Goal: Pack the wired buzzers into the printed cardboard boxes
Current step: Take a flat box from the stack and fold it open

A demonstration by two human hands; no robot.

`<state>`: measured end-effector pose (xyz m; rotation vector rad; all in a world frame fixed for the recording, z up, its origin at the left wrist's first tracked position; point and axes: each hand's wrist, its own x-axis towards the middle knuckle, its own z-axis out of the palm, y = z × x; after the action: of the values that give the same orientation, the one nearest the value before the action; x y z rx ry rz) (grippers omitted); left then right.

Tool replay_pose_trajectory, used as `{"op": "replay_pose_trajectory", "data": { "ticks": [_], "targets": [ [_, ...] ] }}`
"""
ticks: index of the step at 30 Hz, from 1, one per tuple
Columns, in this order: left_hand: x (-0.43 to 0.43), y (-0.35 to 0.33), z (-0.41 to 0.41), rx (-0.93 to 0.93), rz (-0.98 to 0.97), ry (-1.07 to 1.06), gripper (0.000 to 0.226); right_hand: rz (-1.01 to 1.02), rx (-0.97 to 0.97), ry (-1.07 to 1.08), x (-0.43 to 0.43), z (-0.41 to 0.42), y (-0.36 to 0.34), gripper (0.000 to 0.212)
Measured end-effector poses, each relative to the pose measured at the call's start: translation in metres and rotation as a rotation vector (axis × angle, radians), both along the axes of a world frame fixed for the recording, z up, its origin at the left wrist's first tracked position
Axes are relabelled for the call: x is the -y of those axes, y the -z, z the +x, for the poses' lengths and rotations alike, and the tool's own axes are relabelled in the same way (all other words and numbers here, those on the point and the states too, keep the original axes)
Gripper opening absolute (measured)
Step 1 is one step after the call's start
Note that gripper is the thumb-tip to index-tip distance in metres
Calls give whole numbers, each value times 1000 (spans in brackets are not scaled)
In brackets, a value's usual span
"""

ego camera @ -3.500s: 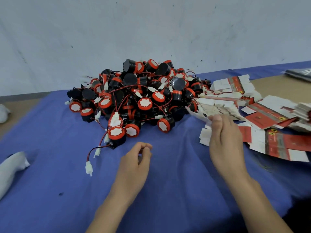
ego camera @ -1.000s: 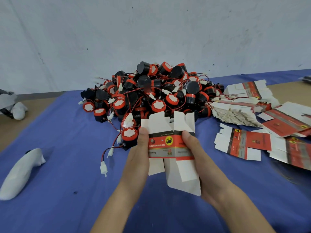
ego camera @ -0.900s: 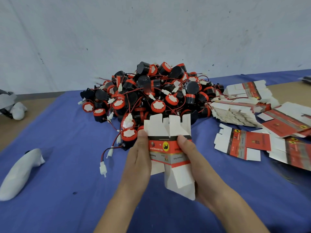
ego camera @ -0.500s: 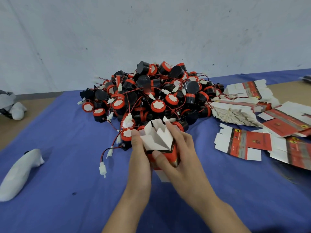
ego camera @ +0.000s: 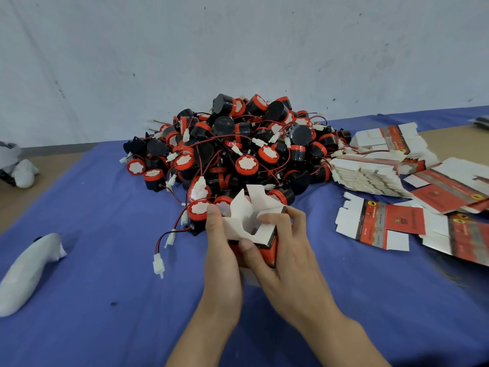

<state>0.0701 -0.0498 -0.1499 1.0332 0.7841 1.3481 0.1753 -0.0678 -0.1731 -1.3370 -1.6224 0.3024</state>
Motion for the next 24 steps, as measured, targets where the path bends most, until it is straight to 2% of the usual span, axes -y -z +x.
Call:
{"op": "replay_pose_trajectory", "data": {
  "ticks": [5,10,12,15,20,22,24],
  "targets": [
    [0,-2,-3,-100,55,4,72,-1,-18,-52,3,0,-2,54],
    [3,-6,-11,-233,175,12,76,-109,-458,-330,7,-1,-11,45],
    [2,-7,-13,-280,219,-4,75,-142,-529,-374,7,3,-13,44],
    [1,-7,-14,-290,245,10,67,-149,-521,-385,7,8,-13,45],
    [0,-1,-16,-273,283,33,32,-149,-469,-387,10,6,-9,60],
    [1,0,-15,-282,298,27,29,-162,-454,-384,10,6,-10,62],
    [2,-1,-15,-256,291,20,35,-166,-443,-382,10,6,-10,65]
  ]
}}
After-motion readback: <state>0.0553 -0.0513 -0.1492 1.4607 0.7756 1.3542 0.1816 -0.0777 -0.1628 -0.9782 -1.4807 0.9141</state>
